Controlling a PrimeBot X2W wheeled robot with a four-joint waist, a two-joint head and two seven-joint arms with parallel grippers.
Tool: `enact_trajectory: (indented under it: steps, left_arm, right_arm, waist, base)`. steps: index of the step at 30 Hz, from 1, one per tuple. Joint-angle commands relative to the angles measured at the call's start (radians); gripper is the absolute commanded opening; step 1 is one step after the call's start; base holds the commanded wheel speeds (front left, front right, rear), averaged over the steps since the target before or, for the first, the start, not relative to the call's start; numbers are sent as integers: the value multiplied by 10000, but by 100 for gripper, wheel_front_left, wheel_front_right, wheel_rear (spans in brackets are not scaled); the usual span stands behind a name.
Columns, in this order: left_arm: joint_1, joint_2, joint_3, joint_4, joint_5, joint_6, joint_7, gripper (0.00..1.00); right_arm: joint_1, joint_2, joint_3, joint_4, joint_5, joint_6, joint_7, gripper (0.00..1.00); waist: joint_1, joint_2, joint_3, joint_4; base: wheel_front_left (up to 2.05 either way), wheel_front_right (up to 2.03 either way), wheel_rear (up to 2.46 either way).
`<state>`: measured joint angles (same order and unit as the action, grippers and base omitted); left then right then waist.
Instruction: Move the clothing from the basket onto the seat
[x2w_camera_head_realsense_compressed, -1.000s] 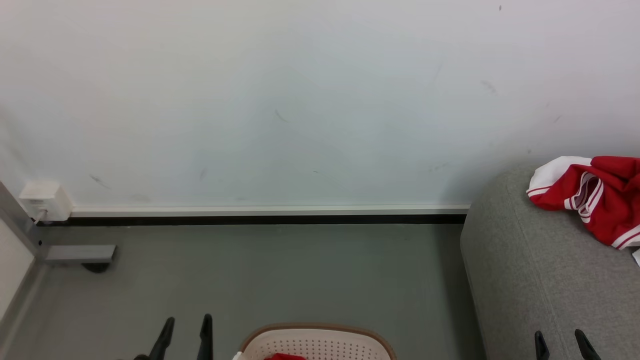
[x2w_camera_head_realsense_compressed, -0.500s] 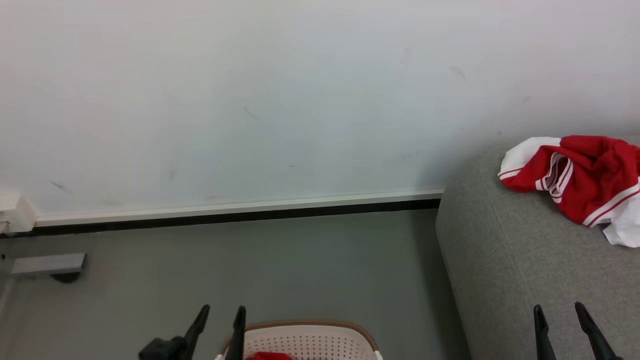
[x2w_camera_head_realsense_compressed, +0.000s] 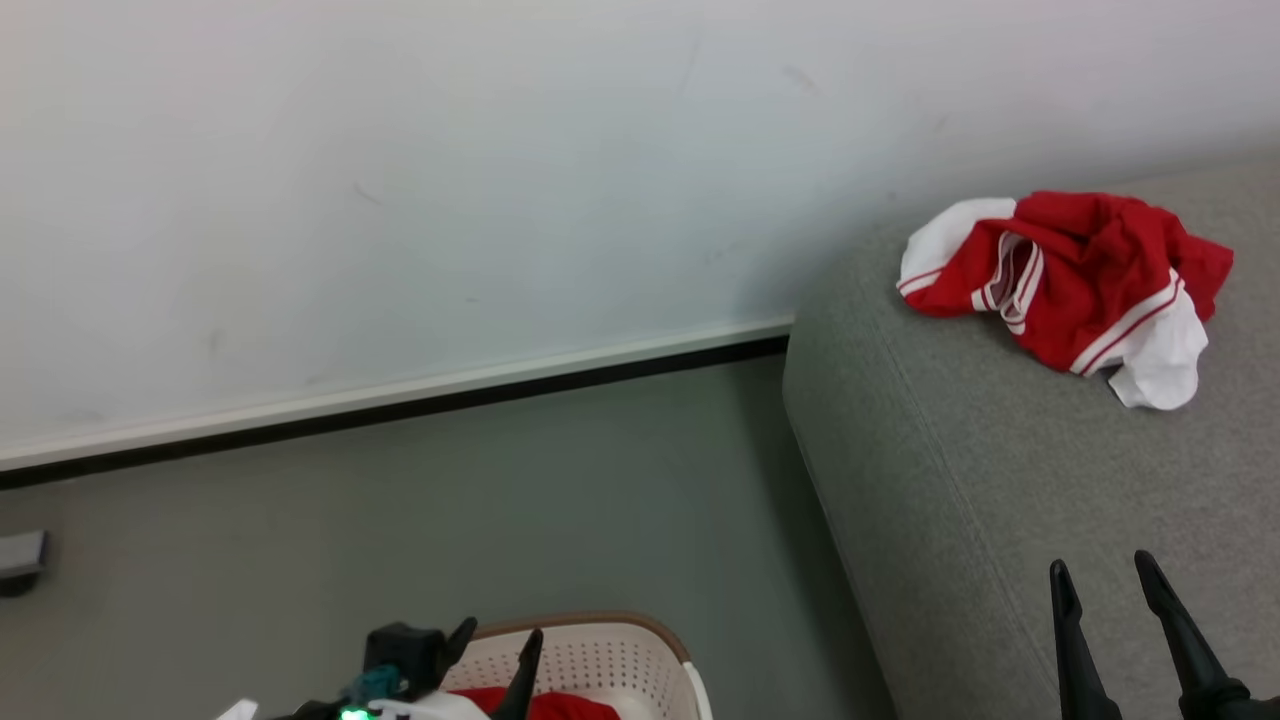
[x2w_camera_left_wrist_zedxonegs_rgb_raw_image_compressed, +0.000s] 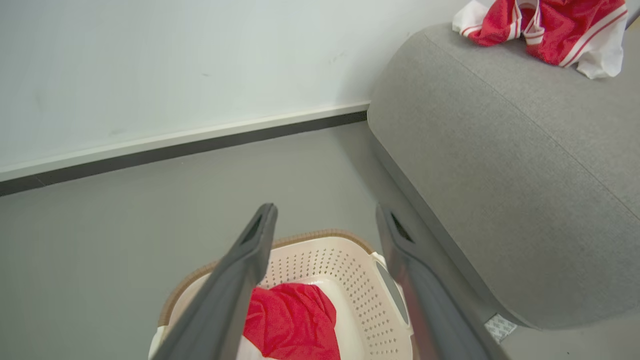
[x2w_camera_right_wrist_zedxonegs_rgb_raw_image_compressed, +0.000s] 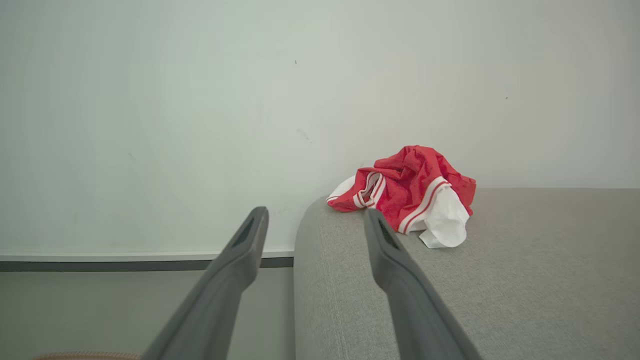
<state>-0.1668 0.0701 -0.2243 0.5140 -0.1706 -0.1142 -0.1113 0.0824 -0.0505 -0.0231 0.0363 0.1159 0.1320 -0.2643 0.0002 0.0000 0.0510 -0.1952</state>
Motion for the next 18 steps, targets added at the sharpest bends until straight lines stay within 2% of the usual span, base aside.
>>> enact_trajectory:
  steps: [1,9,18]
  left_arm:
    - [-298,95,-103,308,194,-26,323,100]
    - [-1409,135,-432,1987,277,-29,1436,100]
    - [-2616,58,-581,4001,153,-47,2024,100]
  right_arm:
    - [-205,0,3,-116,69,-26,-1,100]
    - [-602,3,16,-424,160,-26,-1,100]
    - [-1178,3,164,-711,206,-26,-1,100]
  waist:
    - [-2,0,378,-318]
    - [-2,0,1370,-651]
    - [-2,0,2616,-880]
  base:
    - [0,0,0]
    - [0,0,0]
    - [0,0,0]
